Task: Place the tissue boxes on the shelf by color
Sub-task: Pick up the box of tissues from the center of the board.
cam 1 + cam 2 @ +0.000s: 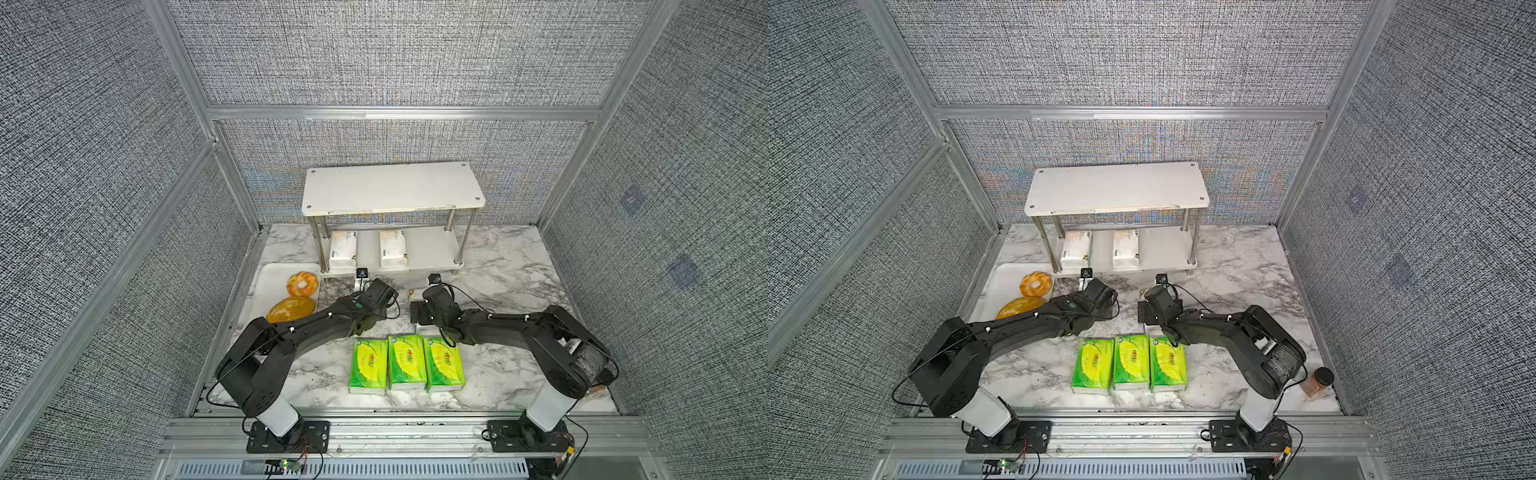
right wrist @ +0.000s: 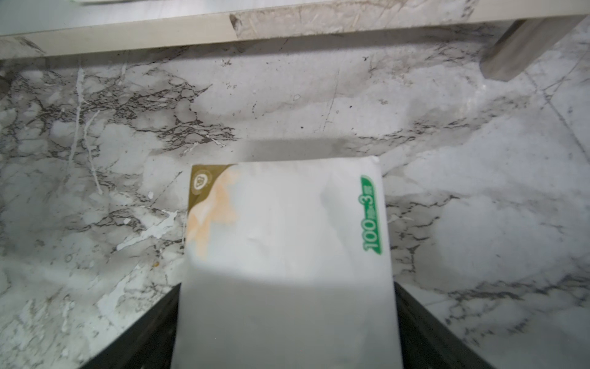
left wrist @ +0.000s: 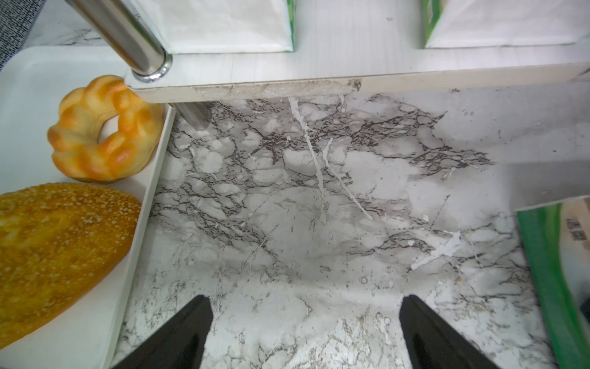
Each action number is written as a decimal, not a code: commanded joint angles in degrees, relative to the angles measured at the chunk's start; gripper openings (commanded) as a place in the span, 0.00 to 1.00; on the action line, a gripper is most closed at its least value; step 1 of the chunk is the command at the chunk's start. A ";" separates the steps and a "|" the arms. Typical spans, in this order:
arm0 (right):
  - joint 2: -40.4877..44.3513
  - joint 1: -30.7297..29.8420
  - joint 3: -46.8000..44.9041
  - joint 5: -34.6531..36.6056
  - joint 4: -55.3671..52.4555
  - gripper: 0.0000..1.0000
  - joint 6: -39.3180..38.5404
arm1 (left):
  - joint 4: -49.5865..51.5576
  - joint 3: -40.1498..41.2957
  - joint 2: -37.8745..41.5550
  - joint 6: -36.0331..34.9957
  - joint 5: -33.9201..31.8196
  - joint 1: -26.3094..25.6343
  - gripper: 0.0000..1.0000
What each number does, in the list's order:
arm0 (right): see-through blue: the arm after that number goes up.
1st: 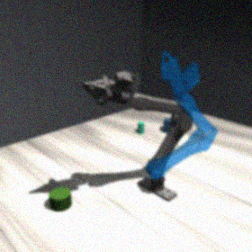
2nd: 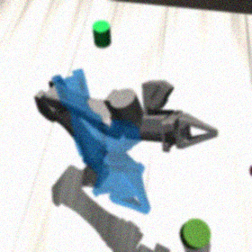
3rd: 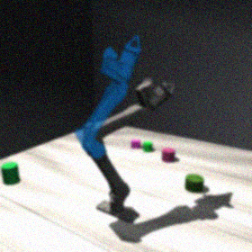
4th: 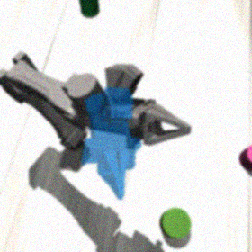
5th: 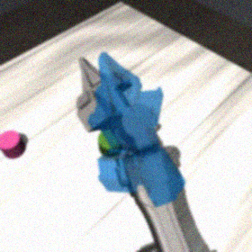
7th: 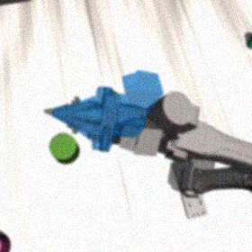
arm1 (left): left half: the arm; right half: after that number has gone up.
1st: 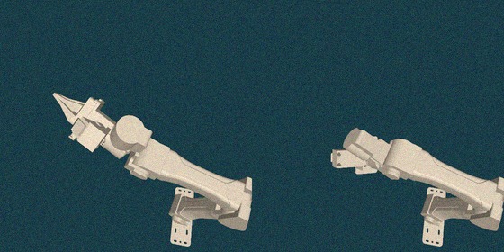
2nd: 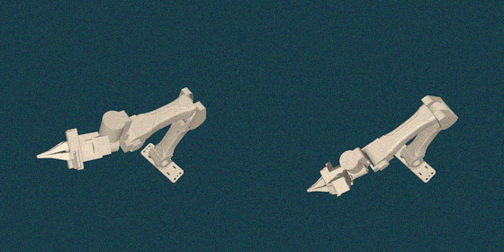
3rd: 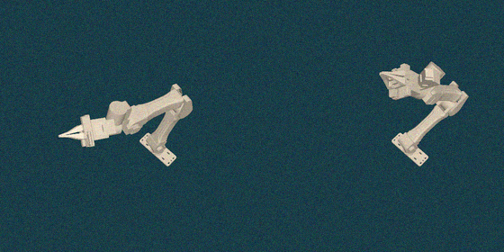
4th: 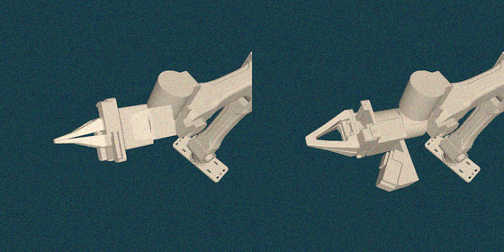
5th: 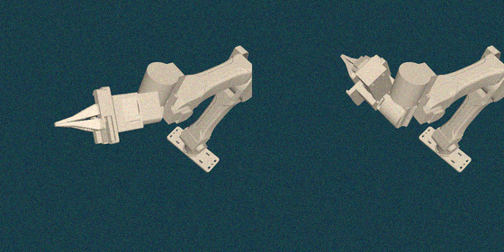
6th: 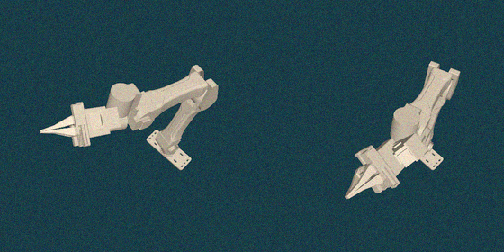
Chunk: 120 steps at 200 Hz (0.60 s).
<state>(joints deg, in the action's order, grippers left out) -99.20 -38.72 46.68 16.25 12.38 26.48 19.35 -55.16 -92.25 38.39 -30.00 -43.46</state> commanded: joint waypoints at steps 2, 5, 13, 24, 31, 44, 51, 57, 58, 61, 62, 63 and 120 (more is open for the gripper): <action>-0.02 2.23 -2.66 -2.22 1.64 0.89 -4.25 | -1.42 -0.07 0.10 0.63 -0.83 0.13 0.97; 0.06 2.50 -2.91 -2.54 2.02 0.88 -4.84 | -1.42 -0.05 0.06 0.63 -0.85 0.13 0.97; -0.02 3.17 -2.93 -2.82 2.32 0.88 -6.18 | -1.56 -0.13 -0.20 0.61 -0.76 0.13 0.97; -0.21 3.85 -2.57 -3.66 2.34 0.88 -9.17 | -1.69 -0.47 -0.52 0.54 -0.66 0.13 0.97; -0.54 4.19 -2.09 -3.89 1.94 0.88 -10.81 | -1.69 -0.64 -0.86 0.53 -0.59 0.13 0.97; -1.16 4.85 -1.23 -3.84 0.48 0.89 -13.32 | -1.69 -1.22 -1.39 0.47 -0.53 0.14 0.97; -1.24 5.20 0.15 -3.69 0.04 0.90 -14.03 | -1.66 -1.35 -1.60 0.52 -0.50 0.13 0.97; -0.95 5.51 0.69 -3.56 -0.07 0.91 -14.37 | -1.69 -1.51 -1.77 0.60 -0.38 0.15 0.97; -0.93 5.55 0.69 -3.53 -0.08 0.91 -14.40 | -1.69 -1.52 -1.78 0.61 -0.40 0.14 0.97; -0.58 5.71 0.63 -3.50 0.01 0.92 -14.43 | -1.67 -1.53 -1.84 0.63 -0.41 0.13 0.97; -0.48 5.74 0.58 -3.50 0.05 0.92 -14.48 | -1.68 -1.53 -1.86 0.63 -0.41 0.13 0.97; -0.34 5.79 0.55 -3.50 0.08 0.93 -14.46 | -1.68 -1.53 -1.87 0.68 -0.41 0.13 0.97; 3.67 5.42 -4.97 -4.21 2.64 0.99 -12.83 | -1.25 -1.09 -1.10 1.16 -0.36 0.22 0.97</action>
<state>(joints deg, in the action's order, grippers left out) -96.31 -32.93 43.59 12.36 14.55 13.43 17.91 -56.34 -93.95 39.05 -29.98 -43.35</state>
